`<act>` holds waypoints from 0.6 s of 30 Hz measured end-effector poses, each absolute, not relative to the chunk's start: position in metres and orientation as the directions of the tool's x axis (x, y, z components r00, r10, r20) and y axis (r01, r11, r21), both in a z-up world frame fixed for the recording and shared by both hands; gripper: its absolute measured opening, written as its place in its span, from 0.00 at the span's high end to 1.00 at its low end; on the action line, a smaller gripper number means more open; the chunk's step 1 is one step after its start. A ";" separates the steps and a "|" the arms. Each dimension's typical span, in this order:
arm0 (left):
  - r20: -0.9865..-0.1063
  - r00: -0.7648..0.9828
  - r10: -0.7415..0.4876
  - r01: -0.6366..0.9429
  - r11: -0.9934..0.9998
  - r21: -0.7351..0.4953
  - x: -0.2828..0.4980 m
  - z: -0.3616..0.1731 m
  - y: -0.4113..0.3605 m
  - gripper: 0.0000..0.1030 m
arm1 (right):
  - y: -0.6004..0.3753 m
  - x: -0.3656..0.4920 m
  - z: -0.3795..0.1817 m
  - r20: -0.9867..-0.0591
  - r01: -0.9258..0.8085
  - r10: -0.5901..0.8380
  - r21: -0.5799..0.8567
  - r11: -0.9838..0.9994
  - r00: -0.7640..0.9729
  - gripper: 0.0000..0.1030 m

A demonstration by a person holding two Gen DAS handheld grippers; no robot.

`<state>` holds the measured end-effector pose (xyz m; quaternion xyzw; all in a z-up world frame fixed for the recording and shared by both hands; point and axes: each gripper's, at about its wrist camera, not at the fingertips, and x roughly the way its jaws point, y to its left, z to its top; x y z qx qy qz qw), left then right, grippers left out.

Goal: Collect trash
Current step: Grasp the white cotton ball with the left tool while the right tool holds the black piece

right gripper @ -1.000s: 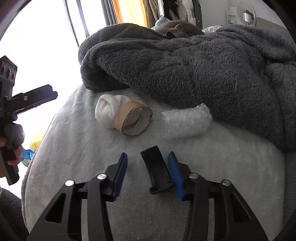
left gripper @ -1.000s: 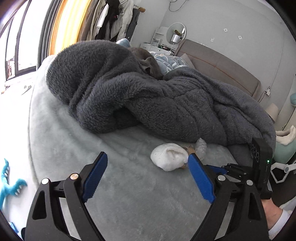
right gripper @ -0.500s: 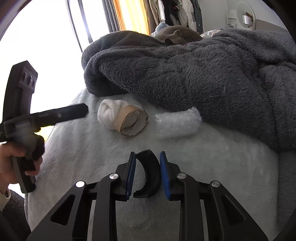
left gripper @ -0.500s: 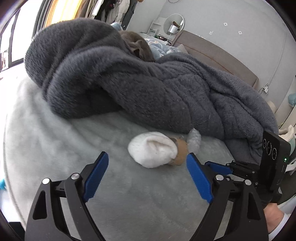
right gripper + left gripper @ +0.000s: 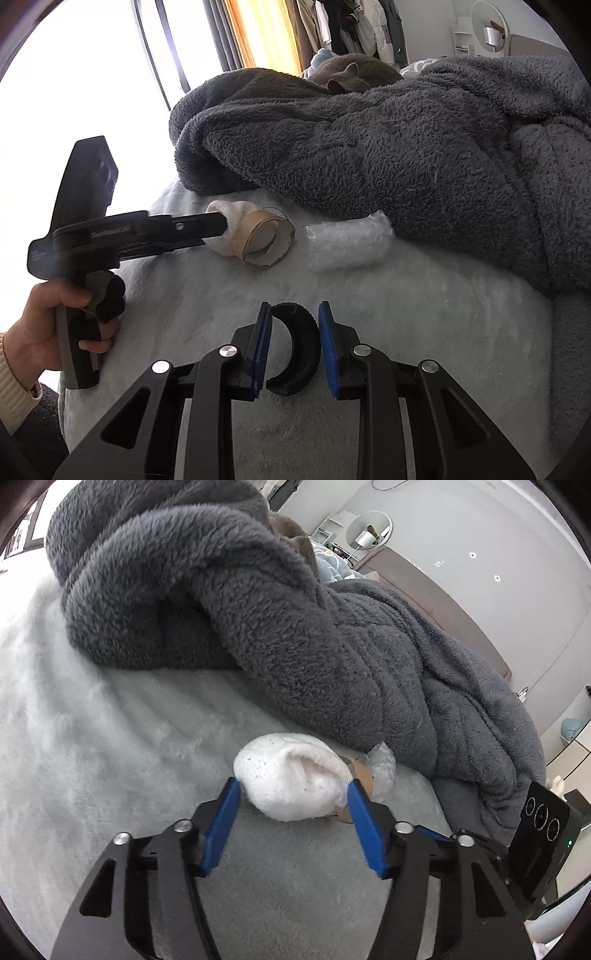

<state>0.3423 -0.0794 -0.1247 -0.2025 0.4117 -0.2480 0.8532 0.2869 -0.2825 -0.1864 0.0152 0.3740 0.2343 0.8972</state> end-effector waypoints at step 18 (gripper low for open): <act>-0.612 0.667 -0.426 0.296 0.905 -0.306 0.321 -0.090 -0.078 0.66 | -0.271 0.291 -0.173 -0.661 -0.413 0.439 0.209 0.886 0.608 0.76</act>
